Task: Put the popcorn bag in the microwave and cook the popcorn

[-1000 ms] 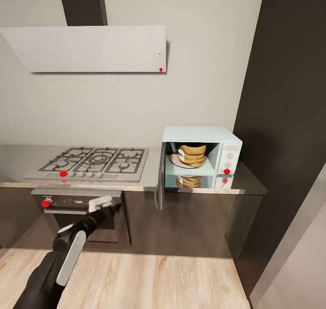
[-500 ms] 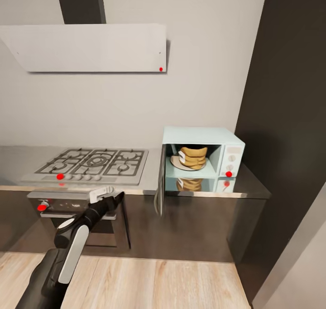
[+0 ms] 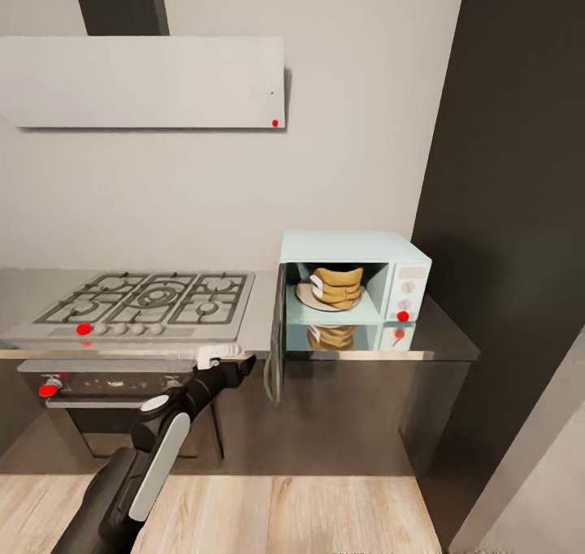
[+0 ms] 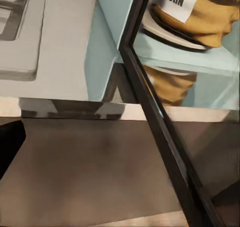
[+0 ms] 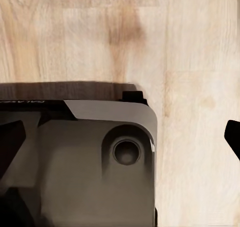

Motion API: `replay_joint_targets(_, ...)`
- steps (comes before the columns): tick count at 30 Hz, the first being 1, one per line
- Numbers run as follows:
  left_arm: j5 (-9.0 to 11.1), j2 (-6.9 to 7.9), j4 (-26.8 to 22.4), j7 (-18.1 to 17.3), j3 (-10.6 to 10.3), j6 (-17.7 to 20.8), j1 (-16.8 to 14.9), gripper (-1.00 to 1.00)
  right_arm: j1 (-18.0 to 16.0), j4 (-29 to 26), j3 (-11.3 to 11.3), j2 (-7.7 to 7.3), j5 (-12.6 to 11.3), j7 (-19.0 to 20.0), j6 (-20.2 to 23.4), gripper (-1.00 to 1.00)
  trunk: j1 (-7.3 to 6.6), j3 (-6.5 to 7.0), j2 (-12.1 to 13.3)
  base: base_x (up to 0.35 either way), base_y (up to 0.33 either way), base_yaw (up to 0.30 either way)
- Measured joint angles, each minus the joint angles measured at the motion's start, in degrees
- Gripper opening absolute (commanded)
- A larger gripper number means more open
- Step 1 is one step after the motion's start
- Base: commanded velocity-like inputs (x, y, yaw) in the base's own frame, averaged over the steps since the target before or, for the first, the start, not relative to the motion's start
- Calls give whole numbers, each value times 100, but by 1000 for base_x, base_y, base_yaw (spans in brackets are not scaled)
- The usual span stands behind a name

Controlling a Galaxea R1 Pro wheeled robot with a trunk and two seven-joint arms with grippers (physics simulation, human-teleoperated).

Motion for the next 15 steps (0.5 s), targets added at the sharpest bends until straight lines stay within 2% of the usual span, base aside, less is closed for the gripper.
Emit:
replay_joint_targets(4, -9, -1, 22, 3, -40, -299, 0, 100, 0, -1, 0, 2, 0, -55, -8, 100, 0, 0, 0, 0, 0, -280)
replay_joint_targets(8, -19, -14, 24, 7, -44, -334, 0, 100, 0, -2, 0, 9, 0, -211, -16, 100, 0, 0, 0, 0, 0, -282)
replay_joint_targets(15, -35, -23, 16, 52, -42, -336, 0, 100, 0, -2, 0, 9, -1, -240, -18, 100, 0, 0, 0, 0, 0, -282)
